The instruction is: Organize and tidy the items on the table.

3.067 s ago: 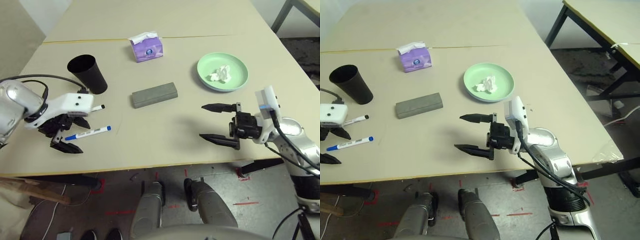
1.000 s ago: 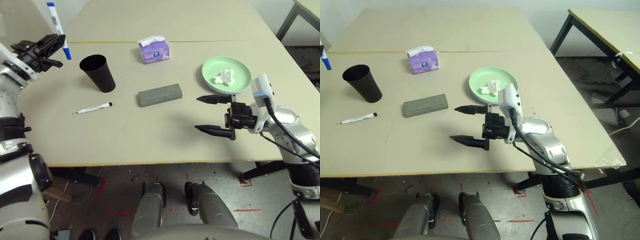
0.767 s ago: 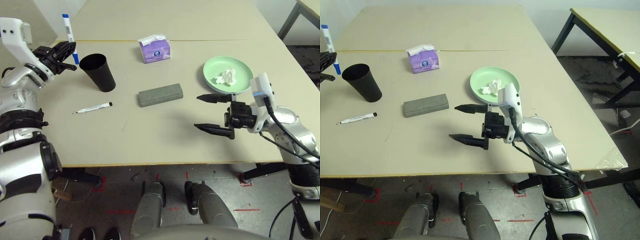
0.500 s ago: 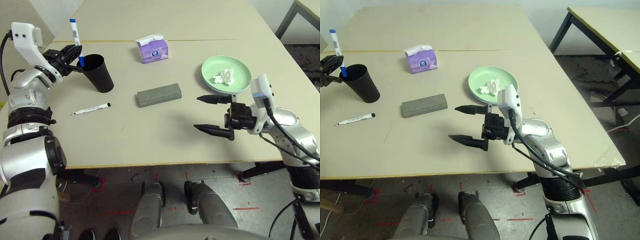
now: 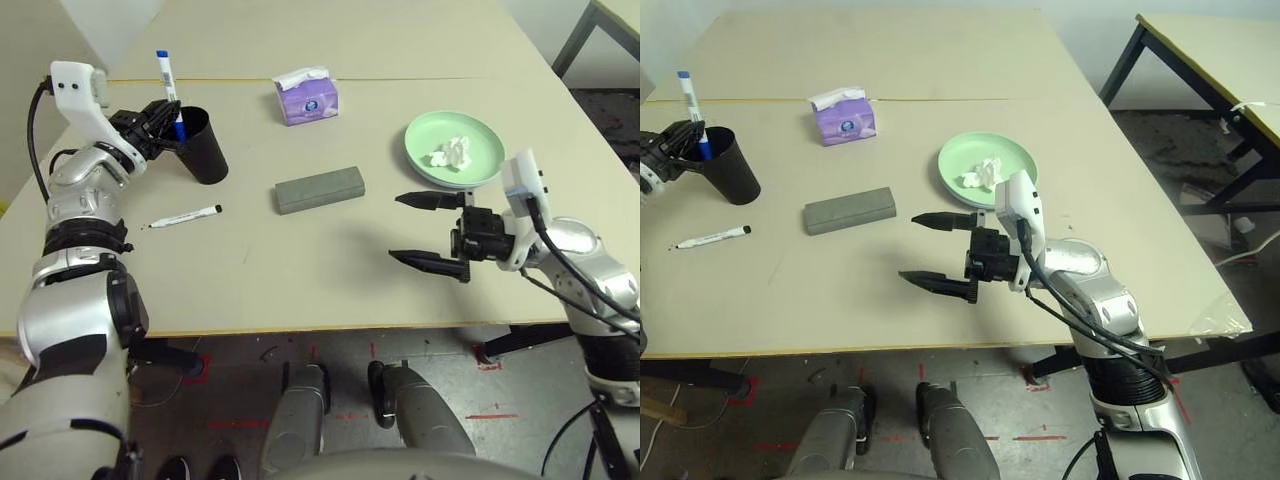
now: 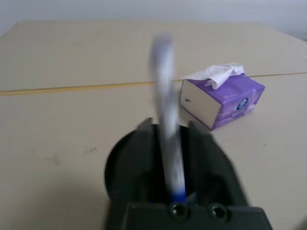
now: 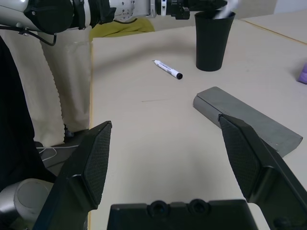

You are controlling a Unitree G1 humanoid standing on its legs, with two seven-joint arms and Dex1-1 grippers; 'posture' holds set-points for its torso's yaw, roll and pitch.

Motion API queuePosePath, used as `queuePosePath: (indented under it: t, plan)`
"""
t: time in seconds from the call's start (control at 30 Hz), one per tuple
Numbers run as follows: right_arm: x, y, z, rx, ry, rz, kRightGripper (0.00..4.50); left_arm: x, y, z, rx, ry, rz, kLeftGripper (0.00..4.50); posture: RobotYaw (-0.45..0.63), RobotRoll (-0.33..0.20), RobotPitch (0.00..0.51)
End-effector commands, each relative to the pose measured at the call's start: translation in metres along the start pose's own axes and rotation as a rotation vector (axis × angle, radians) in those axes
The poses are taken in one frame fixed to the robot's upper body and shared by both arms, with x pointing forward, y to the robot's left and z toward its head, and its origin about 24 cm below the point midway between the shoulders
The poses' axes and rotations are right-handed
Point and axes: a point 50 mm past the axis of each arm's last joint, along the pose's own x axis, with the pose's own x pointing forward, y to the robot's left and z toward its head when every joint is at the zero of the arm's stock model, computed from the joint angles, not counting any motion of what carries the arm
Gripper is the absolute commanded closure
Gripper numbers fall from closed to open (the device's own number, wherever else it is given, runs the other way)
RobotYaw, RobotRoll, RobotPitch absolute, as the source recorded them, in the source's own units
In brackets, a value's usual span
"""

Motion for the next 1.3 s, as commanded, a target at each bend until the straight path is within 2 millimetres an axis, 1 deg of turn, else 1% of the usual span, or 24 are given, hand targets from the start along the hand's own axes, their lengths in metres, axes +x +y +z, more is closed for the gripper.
queuePosePath:
  t: [0.03, 0.2, 0.37, 0.47, 0.53, 0.6, 0.67, 0.7, 0.77, 0.83, 0.87, 0.93, 1.0, 1.1, 1.2, 1.3]
  plan:
    - [-0.002, 0.002, 0.003, -0.003, 0.000, -0.002, 0.00, -0.003, 0.001, -0.006, -0.003, 0.014, 0.005, 1.81, -0.07, 0.000, 0.211]
    - [0.001, 0.001, 0.002, -0.002, -0.005, 0.003, 0.00, -0.004, 0.004, 0.001, -0.002, 0.001, 0.005, 0.06, -0.05, 0.000, 0.213]
    - [0.005, 0.000, 0.001, 0.001, -0.015, 0.009, 0.00, -0.008, 0.008, 0.011, 0.005, -0.008, -0.037, 0.02, -0.05, 0.000, 0.215]
    - [0.006, 0.000, 0.001, 0.001, -0.020, 0.007, 0.00, -0.017, 0.015, 0.026, 0.021, 0.007, -0.108, 0.02, -0.05, 0.000, 0.217]
    - [0.005, -0.001, 0.000, 0.003, -0.024, 0.001, 0.00, -0.029, 0.023, 0.044, 0.076, 0.046, -0.204, 0.02, -0.04, 0.000, 0.218]
    - [0.003, -0.001, -0.002, 0.008, -0.027, -0.007, 0.00, -0.044, 0.029, 0.070, 0.138, 0.091, -0.311, 0.02, -0.02, 0.000, 0.219]
    - [0.003, -0.001, -0.004, 0.012, -0.027, -0.009, 0.00, -0.055, 0.031, 0.099, 0.190, 0.130, -0.413, 0.02, -0.01, 0.000, 0.219]
    - [0.003, -0.002, -0.005, 0.014, -0.030, -0.009, 0.00, -0.060, 0.029, 0.113, 0.216, 0.158, -0.477, 0.02, -0.01, 0.000, 0.219]
    - [0.006, -0.002, -0.007, 0.015, -0.038, -0.005, 0.00, -0.068, 0.022, 0.133, 0.242, 0.223, -0.594, 0.02, 0.01, 0.000, 0.218]
    - [0.010, -0.003, -0.008, 0.015, -0.051, 0.002, 0.00, -0.075, 0.011, 0.145, 0.245, 0.300, -0.679, 0.02, 0.01, 0.000, 0.218]
    - [0.012, -0.003, -0.008, 0.015, -0.057, 0.006, 0.00, -0.079, 0.004, 0.148, 0.242, 0.351, -0.717, 0.02, 0.02, 0.000, 0.218]
    - [0.015, -0.003, -0.009, 0.016, -0.064, 0.013, 0.00, -0.086, -0.008, 0.146, 0.230, 0.469, -0.776, 0.02, 0.02, 0.000, 0.217]
    - [0.016, -0.003, -0.010, 0.018, -0.067, 0.017, 0.00, -0.093, -0.016, 0.140, 0.242, 0.576, -0.815, 0.02, 0.02, 0.000, 0.216]
    - [0.018, -0.004, -0.011, 0.017, -0.072, 0.018, 0.00, -0.101, -0.023, 0.123, 0.279, 0.747, -0.862, 0.02, 0.01, 0.000, 0.215]
    - [0.019, -0.003, -0.011, 0.016, -0.080, 0.012, 0.00, -0.099, -0.019, 0.101, 0.367, 0.851, -0.879, 0.02, 0.00, 0.000, 0.214]
    - [0.019, -0.001, -0.011, 0.017, -0.078, 0.012, 0.00, -0.093, -0.012, 0.084, 0.430, 0.897, -0.869, 0.02, -0.01, 0.000, 0.211]
